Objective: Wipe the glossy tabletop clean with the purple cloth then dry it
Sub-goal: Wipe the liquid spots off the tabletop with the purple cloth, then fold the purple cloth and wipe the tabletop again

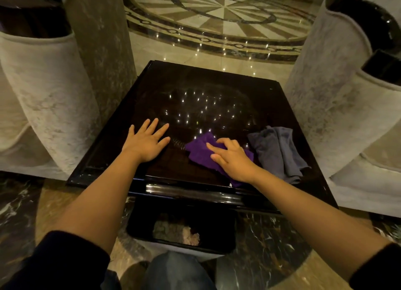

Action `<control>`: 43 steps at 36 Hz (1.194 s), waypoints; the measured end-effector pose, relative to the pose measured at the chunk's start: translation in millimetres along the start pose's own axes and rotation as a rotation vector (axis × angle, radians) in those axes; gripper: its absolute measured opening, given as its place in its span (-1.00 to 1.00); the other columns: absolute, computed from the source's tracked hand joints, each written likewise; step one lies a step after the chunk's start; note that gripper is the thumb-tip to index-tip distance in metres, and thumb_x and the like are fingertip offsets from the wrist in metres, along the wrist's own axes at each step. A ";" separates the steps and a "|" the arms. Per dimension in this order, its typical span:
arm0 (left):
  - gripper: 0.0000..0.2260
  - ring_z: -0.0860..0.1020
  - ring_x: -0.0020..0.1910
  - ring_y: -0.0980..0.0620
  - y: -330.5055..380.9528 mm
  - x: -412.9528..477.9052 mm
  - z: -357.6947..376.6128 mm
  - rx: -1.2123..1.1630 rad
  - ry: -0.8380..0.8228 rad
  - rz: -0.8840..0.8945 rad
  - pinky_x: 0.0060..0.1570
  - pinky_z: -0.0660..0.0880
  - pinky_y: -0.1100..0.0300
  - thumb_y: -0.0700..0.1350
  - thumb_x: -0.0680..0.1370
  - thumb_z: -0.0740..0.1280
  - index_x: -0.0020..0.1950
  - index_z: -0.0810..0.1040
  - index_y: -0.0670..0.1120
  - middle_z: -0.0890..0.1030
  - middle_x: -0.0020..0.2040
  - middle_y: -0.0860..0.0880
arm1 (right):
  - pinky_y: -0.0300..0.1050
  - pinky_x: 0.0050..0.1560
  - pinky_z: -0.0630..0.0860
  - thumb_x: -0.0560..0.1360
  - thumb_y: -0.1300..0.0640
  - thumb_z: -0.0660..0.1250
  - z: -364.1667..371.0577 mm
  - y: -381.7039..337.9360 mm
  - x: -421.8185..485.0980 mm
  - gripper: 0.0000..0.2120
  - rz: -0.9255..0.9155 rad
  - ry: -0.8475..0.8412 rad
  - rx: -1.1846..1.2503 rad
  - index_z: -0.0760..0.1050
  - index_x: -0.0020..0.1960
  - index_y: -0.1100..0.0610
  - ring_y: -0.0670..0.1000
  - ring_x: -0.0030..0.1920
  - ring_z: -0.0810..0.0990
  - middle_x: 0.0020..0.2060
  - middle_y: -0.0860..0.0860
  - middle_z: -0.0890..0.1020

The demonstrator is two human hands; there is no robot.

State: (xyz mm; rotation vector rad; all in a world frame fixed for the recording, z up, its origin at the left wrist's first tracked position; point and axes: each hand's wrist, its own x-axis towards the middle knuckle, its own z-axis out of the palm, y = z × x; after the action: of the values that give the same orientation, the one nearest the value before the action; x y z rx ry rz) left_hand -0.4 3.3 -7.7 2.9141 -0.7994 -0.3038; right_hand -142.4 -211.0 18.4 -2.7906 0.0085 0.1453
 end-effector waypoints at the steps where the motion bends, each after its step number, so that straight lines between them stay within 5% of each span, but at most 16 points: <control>1: -0.52 -0.19 0.50 0.00 0.0 -0.1 0.2 -0.002 -0.001 -0.001 0.42 -0.21 -0.16 0.21 0.55 -0.12 0.45 -0.14 0.19 -0.14 0.54 -0.01 | 0.07 0.36 0.10 0.57 0.02 0.05 2.2 -4.5 -3.7 -0.60 -0.018 -0.001 -0.003 0.17 0.40 0.01 0.16 0.34 0.15 0.39 0.14 0.21; 12: -0.52 -0.19 0.50 -0.02 2.6 -5.0 -5.1 -0.027 -0.029 -0.017 0.42 -0.22 -0.16 0.18 0.57 -0.10 0.46 -0.12 0.15 -0.14 0.54 -0.02 | 0.08 0.21 0.27 0.55 0.08 0.14 32.4 -70.9 -48.3 -0.60 -0.266 0.063 -0.049 0.25 0.38 0.06 0.21 0.25 0.30 0.32 0.22 0.33; 19: -0.52 -0.18 0.50 -0.04 4.9 -15.5 -13.0 -0.132 -0.093 -0.044 0.41 -0.23 -0.18 0.14 0.58 -0.01 0.47 -0.03 0.13 -0.11 0.54 -0.04 | -0.14 -0.24 0.54 0.32 0.17 0.48 41.5 -89.0 -58.7 -0.65 -0.449 0.240 -0.114 0.55 0.09 0.14 0.13 -0.19 0.62 -0.07 0.16 0.66; 22: -0.56 -0.08 0.51 -0.05 17.9 -34.8 -30.2 -0.233 -0.120 -0.071 0.42 -0.17 -0.16 0.10 0.56 0.13 0.43 0.18 0.09 0.04 0.53 -0.04 | -0.12 -0.22 0.54 0.33 0.17 0.46 26.8 -79.8 -61.7 -0.66 -0.460 0.220 -0.051 0.55 0.10 0.14 0.15 -0.18 0.62 -0.05 0.17 0.65; 24: -0.63 0.15 0.46 -0.04 21.3 -43.0 -43.5 -0.458 -0.095 -0.035 0.43 0.04 -0.04 0.03 0.55 0.20 0.35 0.36 0.02 0.27 0.46 -0.07 | -0.08 -0.20 0.53 0.36 0.17 0.42 19.6 -80.7 -59.2 -0.67 -0.462 0.245 -0.046 0.54 0.12 0.15 0.18 -0.15 0.61 -0.03 0.19 0.64; 28: -0.73 0.50 0.16 0.07 42.9 -67.6 -67.4 -0.858 -0.271 0.092 0.20 0.36 0.17 -0.04 0.50 0.28 0.20 0.50 0.04 0.56 0.22 -0.06 | 0.06 -0.05 0.47 0.46 0.16 0.26 2.0 -76.6 -57.9 -0.67 -0.426 0.210 -0.007 0.45 0.22 0.16 0.26 0.03 0.53 0.12 0.25 0.55; 31: -0.60 0.52 0.12 0.08 56.1 -91.9 -74.9 -0.823 -0.502 0.170 0.12 0.44 0.13 0.01 0.40 0.36 0.23 0.43 0.11 0.58 0.12 0.03 | 0.07 0.16 0.33 0.54 0.09 0.17 -0.8 -73.8 -68.1 -0.64 -0.401 0.162 -0.006 0.34 0.32 0.10 0.20 0.22 0.36 0.28 0.19 0.40; 35: -0.62 0.57 0.07 -0.06 58.7 -98.9 -75.8 -0.773 -0.511 0.193 0.13 0.49 -0.02 -0.19 0.42 0.40 0.22 0.47 -0.03 0.60 0.07 -0.09 | -0.02 0.28 0.26 0.53 0.06 0.18 1.8 -71.4 -68.9 -0.64 -0.374 0.106 0.080 0.33 0.31 0.09 0.09 0.27 0.29 0.31 0.11 0.35; 37: -0.69 0.59 0.02 -0.07 58.8 -100.2 -77.6 -0.799 -0.480 0.224 0.07 0.53 0.02 -0.27 0.40 0.40 0.13 0.55 -0.10 0.62 0.01 -0.14 | -0.07 0.27 0.29 0.49 0.09 0.26 3.0 -70.2 -68.9 -0.65 -0.362 0.102 0.188 0.36 0.25 0.13 0.05 0.24 0.32 0.25 0.09 0.37; 40: -0.77 0.62 -0.17 0.16 58.5 -102.7 -78.3 -0.814 -0.438 0.261 -0.15 0.58 0.30 -0.34 0.39 0.39 -0.03 0.60 -0.09 0.64 -0.13 -0.04 | -0.41 0.10 0.26 0.45 0.17 0.31 -0.5 -69.3 -67.5 -0.70 -0.300 0.120 0.375 0.35 0.15 0.16 -0.12 0.05 0.36 0.05 -0.03 0.42; 43: -0.80 0.60 -0.27 0.26 59.7 -106.6 -77.0 -0.827 -0.361 0.282 -0.25 0.51 0.41 -0.34 0.40 0.38 -0.15 0.61 -0.04 0.62 -0.22 0.03 | -0.39 -0.09 0.29 0.44 0.13 0.33 -5.7 -63.4 -62.0 -0.62 -0.225 0.068 0.419 0.28 0.19 0.09 -0.20 -0.15 0.36 -0.08 -0.18 0.40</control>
State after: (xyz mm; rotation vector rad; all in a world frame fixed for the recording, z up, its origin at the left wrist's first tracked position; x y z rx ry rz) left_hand -102.8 10.7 94.0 1.9746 -0.8449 -0.8951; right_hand -202.0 -154.0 51.5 -2.3560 -0.2312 -0.0086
